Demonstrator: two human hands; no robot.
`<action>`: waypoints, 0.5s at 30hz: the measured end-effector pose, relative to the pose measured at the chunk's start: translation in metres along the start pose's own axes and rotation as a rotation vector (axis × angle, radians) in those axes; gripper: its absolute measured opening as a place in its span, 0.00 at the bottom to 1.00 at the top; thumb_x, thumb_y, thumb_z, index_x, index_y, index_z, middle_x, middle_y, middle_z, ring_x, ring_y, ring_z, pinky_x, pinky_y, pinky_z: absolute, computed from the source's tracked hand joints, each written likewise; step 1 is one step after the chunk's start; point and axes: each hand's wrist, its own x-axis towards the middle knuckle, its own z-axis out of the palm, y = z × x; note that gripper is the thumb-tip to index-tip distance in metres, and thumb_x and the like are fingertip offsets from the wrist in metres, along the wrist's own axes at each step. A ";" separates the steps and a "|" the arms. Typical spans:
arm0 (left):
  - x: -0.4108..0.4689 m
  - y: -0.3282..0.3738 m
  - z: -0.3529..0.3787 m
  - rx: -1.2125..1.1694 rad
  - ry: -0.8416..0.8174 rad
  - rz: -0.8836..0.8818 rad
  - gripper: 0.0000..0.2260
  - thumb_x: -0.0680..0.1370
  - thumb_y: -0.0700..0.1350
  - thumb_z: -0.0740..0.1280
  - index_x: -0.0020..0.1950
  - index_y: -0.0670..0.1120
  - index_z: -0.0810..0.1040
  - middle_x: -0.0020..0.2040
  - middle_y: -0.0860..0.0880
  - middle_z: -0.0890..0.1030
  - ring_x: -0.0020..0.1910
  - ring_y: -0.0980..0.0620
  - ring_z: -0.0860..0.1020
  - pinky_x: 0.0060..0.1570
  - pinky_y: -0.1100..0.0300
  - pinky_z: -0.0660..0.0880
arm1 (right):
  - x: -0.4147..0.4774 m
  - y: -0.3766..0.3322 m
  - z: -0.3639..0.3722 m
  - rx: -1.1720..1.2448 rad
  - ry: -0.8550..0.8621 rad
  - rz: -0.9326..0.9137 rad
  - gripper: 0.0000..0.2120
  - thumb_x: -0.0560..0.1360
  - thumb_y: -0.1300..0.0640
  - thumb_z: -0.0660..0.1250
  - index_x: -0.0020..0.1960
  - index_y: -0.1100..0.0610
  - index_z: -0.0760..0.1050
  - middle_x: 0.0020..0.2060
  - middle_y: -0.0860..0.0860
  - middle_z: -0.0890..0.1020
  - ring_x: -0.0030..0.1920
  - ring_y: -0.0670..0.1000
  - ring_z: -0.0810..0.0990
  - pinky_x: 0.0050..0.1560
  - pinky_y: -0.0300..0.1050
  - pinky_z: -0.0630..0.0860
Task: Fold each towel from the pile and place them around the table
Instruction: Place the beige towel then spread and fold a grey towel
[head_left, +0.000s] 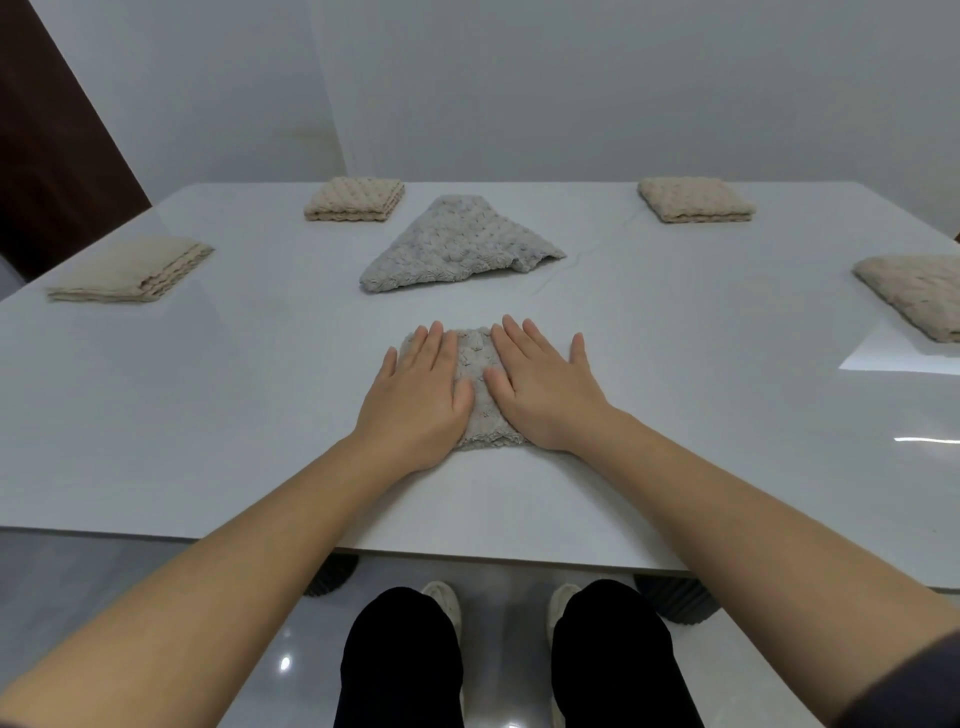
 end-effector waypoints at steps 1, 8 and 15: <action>-0.001 -0.003 -0.001 -0.006 -0.013 -0.010 0.27 0.83 0.53 0.45 0.80 0.45 0.44 0.80 0.49 0.43 0.78 0.54 0.41 0.77 0.52 0.42 | 0.000 0.000 -0.002 -0.005 -0.010 -0.001 0.28 0.83 0.45 0.42 0.80 0.53 0.44 0.79 0.47 0.45 0.79 0.48 0.42 0.74 0.65 0.37; -0.001 -0.006 -0.001 0.006 -0.019 -0.025 0.26 0.83 0.52 0.44 0.80 0.44 0.46 0.80 0.49 0.46 0.78 0.54 0.43 0.76 0.49 0.42 | 0.005 -0.009 -0.025 -0.077 -0.049 -0.026 0.28 0.83 0.48 0.43 0.80 0.55 0.42 0.79 0.50 0.42 0.78 0.50 0.39 0.75 0.62 0.35; -0.002 -0.007 0.002 -0.020 -0.006 -0.027 0.26 0.83 0.51 0.45 0.80 0.44 0.46 0.80 0.49 0.46 0.78 0.54 0.43 0.76 0.49 0.42 | -0.003 -0.021 -0.001 -0.095 0.002 -0.114 0.28 0.83 0.51 0.44 0.80 0.58 0.43 0.79 0.52 0.44 0.79 0.51 0.41 0.77 0.54 0.40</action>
